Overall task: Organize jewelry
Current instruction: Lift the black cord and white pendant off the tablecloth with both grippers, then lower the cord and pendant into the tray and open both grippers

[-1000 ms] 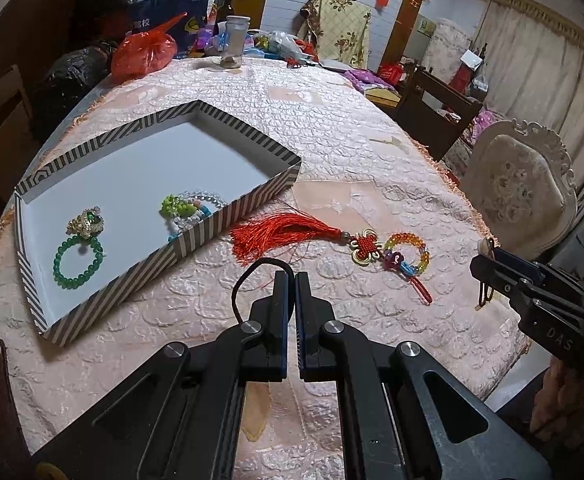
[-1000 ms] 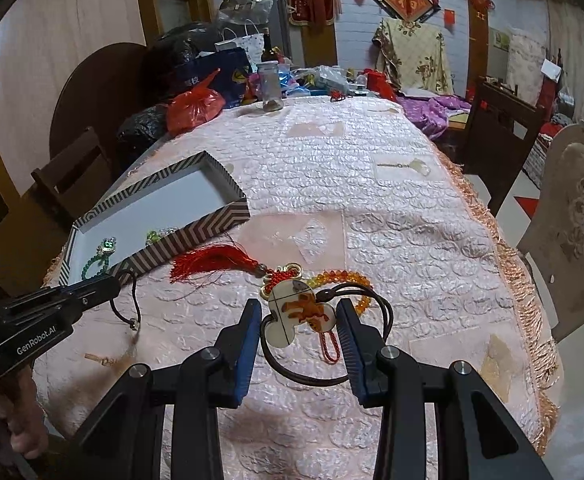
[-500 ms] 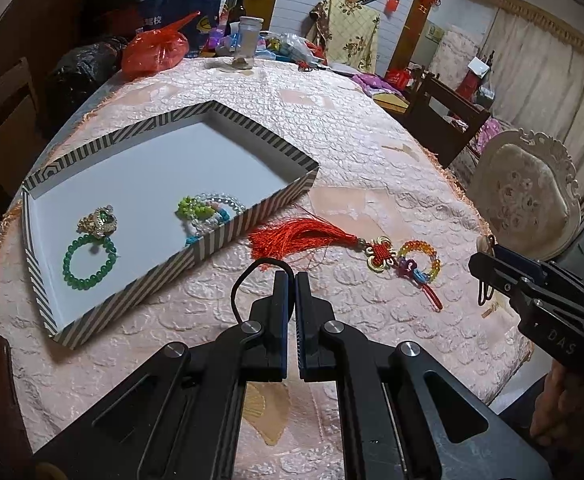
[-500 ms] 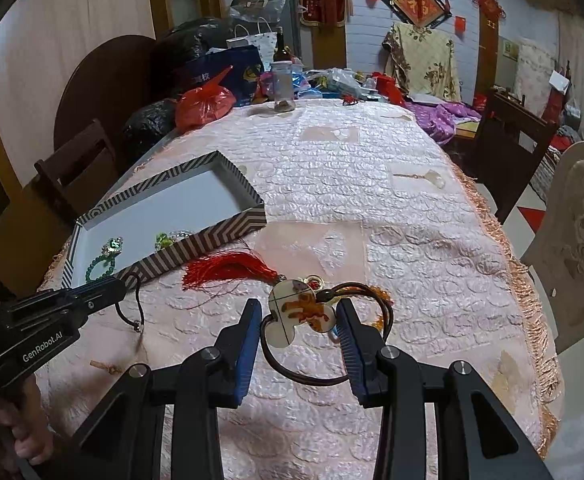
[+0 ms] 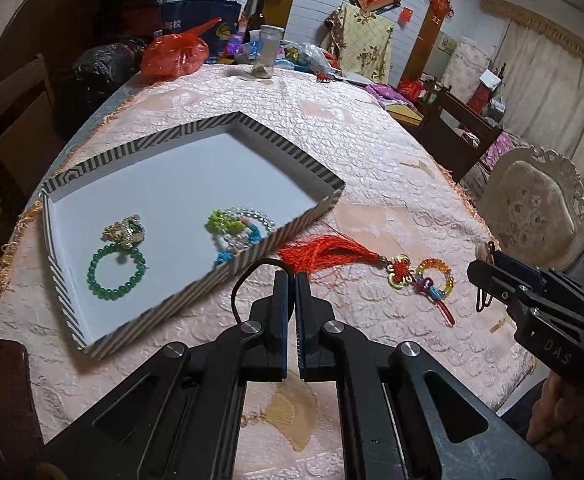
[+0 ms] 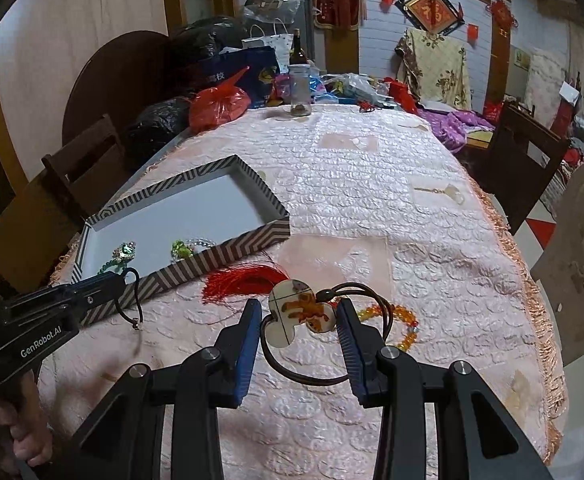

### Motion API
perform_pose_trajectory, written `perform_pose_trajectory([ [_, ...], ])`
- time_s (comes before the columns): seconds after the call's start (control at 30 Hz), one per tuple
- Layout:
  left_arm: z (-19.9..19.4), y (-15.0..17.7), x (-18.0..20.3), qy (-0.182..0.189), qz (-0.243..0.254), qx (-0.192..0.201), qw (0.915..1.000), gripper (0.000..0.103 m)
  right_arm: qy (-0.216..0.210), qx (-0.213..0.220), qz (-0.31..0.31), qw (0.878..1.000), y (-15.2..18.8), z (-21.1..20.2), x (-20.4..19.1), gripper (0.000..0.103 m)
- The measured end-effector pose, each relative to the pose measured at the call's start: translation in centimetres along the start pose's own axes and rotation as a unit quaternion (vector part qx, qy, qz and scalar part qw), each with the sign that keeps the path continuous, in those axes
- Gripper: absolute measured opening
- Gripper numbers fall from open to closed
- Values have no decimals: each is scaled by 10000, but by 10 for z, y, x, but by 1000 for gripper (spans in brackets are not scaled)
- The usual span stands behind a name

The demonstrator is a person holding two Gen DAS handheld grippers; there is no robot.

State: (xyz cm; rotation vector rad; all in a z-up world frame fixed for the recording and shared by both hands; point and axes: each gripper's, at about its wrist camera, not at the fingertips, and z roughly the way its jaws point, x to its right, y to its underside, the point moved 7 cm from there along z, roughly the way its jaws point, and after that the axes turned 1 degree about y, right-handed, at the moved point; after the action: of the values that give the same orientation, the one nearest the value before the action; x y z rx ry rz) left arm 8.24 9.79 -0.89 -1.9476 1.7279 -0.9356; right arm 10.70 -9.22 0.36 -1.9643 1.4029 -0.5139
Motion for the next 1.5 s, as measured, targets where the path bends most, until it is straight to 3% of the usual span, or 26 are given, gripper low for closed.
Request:
perform_pose_trajectory([
  [0.47,-19,-38,-48,-270,-238,356,9987,2,-126,-87,-18,9999,-20,21,-19,37],
  [0.83,4,-57,-92,-230,-462,311,9982,2,-325,-10,-257,9991,-60,44,-45,37],
  [1.03,18,-70,-114,-491,-427,289,9975,2,-604,20,-345,9976,-85,67,-72,37],
  [1.27,31,-60,-137,-857,-548,284,9944,2,-934,-68,-545,9941,-112,112,-113,37],
  [1.5,48,-35,-147,-834,-694,39,9941,2,-1193,-413,-564,9904,-105,156,-135,37],
])
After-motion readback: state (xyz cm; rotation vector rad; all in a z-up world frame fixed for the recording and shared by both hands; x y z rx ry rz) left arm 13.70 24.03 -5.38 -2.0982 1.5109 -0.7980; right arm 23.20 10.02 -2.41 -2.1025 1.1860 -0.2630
